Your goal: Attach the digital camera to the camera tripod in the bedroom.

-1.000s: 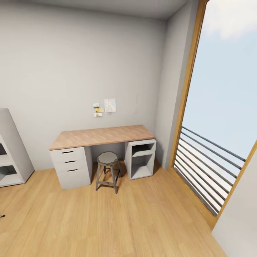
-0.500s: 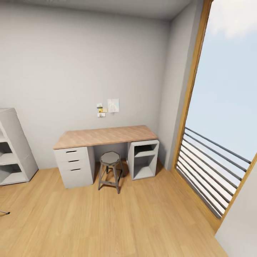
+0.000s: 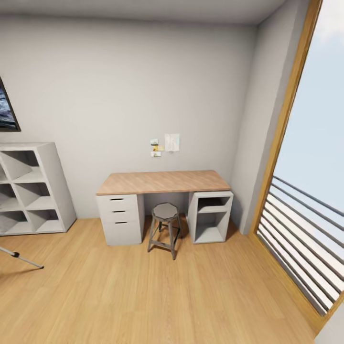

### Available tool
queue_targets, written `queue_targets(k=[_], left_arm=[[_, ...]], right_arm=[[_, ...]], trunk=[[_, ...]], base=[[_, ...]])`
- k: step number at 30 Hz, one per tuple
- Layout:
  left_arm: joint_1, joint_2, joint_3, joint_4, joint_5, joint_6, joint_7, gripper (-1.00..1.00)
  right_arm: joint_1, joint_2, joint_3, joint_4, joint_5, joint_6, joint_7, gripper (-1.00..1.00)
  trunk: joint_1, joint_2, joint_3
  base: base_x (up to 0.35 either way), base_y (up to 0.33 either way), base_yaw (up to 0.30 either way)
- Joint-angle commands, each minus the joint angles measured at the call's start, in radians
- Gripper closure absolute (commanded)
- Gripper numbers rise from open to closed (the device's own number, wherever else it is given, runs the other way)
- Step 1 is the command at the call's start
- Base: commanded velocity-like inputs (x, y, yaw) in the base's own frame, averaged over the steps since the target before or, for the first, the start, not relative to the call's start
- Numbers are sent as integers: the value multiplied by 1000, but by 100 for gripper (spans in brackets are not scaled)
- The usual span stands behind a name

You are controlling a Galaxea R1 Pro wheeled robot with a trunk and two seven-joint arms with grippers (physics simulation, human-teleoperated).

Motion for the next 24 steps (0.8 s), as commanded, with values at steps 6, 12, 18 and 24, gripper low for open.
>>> queue_targets(k=[6,12,18,24], left_arm=[[0,0,-9,1,30,-2,-1,100],[0,0,-9,1,39,-2,0,100],[0,0,-9,1,41,-2,0,100],[0,0,-9,1,41,-2,0,100]], right_arm=[[-1,-1,-8,3,8,-5,2,-100],[-1,0,-7,3,10,-3,2,-100],[-1,-2,-5,3,11,-1,-1,-100],[-1,-2,-3,3,15,4,0,-100]], trunk=[[0,-1,0],[0,-1,1],[0,-1,1],[0,-1,1]], base=[[0,0,299],[0,0,300],[0,0,300],[0,0,300]])
